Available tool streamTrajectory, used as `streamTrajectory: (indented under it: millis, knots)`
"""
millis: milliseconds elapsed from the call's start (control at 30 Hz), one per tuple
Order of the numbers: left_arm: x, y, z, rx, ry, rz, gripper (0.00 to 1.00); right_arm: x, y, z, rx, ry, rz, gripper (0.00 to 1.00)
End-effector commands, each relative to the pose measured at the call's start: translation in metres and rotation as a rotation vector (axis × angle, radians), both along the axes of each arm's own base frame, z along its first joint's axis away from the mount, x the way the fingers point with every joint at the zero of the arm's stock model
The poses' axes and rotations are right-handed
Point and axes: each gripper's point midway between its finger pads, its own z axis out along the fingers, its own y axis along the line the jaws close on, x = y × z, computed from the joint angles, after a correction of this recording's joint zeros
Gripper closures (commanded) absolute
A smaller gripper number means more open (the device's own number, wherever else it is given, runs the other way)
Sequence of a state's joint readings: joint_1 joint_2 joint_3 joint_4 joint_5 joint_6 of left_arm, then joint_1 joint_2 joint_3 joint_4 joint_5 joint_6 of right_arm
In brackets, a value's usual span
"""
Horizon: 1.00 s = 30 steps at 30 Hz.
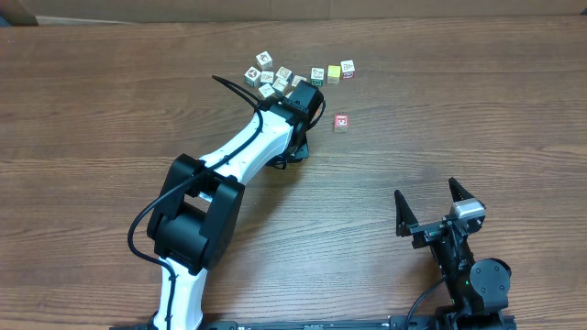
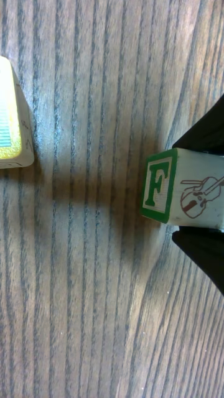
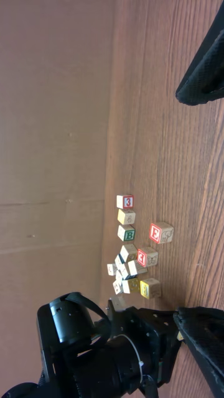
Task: Form a horizontal line
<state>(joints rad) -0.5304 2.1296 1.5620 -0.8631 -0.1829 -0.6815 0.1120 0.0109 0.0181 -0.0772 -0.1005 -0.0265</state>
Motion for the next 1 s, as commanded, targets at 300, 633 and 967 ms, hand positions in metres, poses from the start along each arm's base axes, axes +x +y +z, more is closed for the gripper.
streamTrajectory:
  millis: [300,633,967]
  knots:
    - [-0.0040,-0.0019,-0.0056,-0.010,0.021,0.003,0.71,0.0002,-0.0003,-0.0024,-0.004,-0.002,-0.001,0.00]
    - [-0.0048,-0.0015,-0.0057,-0.009,0.024,0.003,0.70,0.0002,-0.0003,-0.0024,-0.004,-0.002,-0.001,0.00]
    - [-0.0050,-0.0014,-0.0058,-0.008,0.025,0.003,0.70,0.0002,-0.0003,-0.0024,-0.004,-0.002,-0.001,0.00]
